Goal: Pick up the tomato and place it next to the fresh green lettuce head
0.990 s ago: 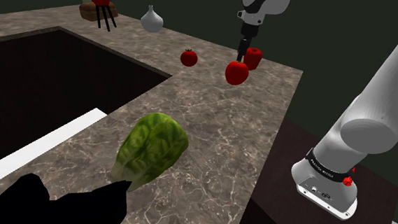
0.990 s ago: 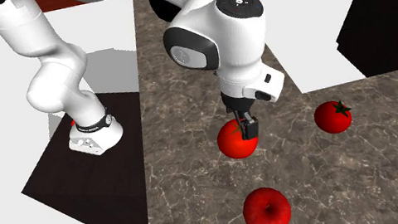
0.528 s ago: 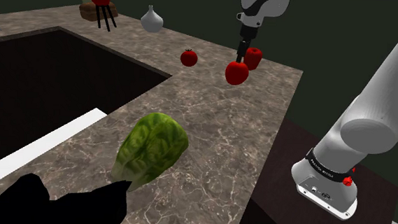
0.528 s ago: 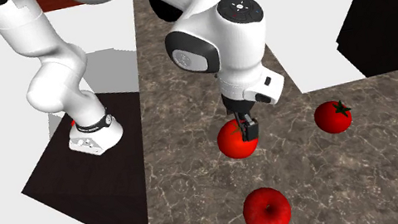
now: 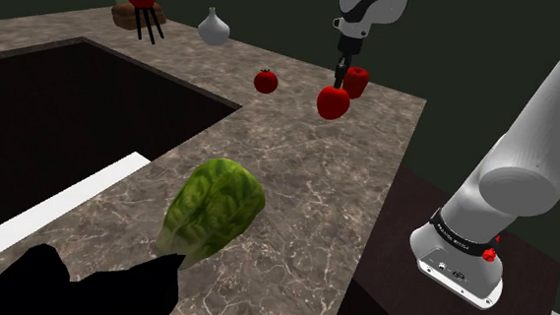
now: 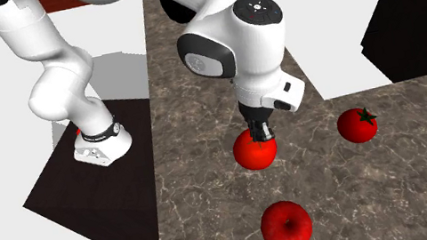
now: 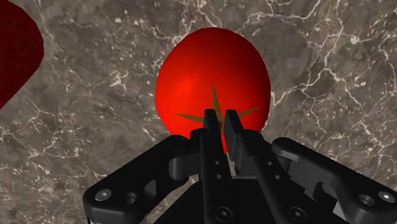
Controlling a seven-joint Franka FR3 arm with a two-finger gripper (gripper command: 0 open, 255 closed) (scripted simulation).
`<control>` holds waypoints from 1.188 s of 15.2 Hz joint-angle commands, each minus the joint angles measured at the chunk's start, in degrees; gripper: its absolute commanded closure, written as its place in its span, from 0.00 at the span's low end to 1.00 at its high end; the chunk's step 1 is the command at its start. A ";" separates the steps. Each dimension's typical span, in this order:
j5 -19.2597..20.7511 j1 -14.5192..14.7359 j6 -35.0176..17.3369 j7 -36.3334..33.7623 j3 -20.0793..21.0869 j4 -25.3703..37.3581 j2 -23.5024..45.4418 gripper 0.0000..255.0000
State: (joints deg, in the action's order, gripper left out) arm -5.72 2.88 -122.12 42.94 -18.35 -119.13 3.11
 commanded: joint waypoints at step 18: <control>1.76 0.13 11.00 -1.75 0.03 7.62 -3.65 1.00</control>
State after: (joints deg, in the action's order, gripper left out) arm -4.08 2.99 -111.84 41.31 -18.34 -111.93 -0.22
